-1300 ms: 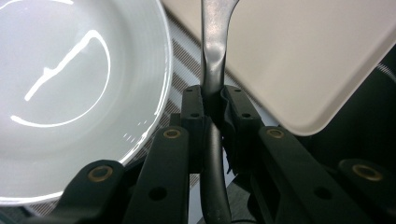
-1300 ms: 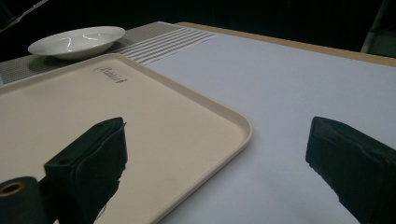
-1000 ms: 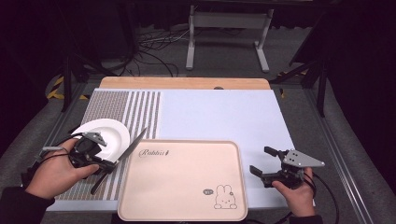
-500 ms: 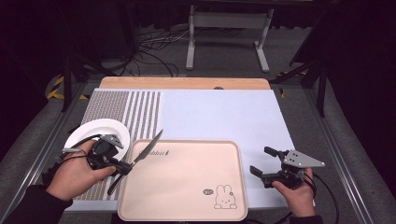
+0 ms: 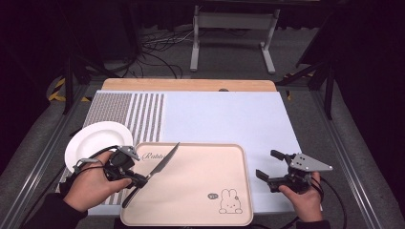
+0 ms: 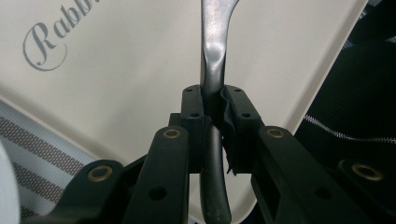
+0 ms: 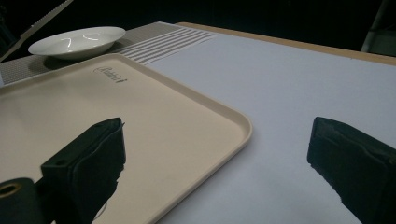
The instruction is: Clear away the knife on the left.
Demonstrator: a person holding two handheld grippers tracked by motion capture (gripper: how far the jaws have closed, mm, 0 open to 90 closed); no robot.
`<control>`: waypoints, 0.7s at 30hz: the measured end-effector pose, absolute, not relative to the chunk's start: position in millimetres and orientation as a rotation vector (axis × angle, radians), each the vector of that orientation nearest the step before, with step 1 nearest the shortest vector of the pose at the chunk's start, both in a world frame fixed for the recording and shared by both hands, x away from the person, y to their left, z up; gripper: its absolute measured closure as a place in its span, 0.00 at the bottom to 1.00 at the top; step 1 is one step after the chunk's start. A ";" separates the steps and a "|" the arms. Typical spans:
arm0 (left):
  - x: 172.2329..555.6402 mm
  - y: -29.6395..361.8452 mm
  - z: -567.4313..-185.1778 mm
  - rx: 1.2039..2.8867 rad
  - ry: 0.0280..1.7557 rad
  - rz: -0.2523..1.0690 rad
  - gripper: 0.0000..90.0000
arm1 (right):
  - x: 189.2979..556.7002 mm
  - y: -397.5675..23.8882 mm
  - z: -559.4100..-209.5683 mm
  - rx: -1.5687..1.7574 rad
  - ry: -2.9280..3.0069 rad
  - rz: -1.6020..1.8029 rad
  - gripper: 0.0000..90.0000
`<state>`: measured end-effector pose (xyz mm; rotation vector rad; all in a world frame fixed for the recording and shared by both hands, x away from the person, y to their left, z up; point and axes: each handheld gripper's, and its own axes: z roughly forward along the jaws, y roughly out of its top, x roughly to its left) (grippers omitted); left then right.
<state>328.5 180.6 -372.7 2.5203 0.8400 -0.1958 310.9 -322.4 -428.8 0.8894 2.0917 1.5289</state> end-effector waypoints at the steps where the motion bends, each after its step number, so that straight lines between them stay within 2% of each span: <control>1: 329.0 179.9 -374.8 2.521 0.836 -0.197 0.89 | 310.8 -322.7 -428.7 0.890 2.091 1.528 0.06; 21: 333.3 177.8 -410.3 2.509 0.947 -0.348 0.89 | 310.9 -322.1 -429.2 0.893 2.094 1.537 0.06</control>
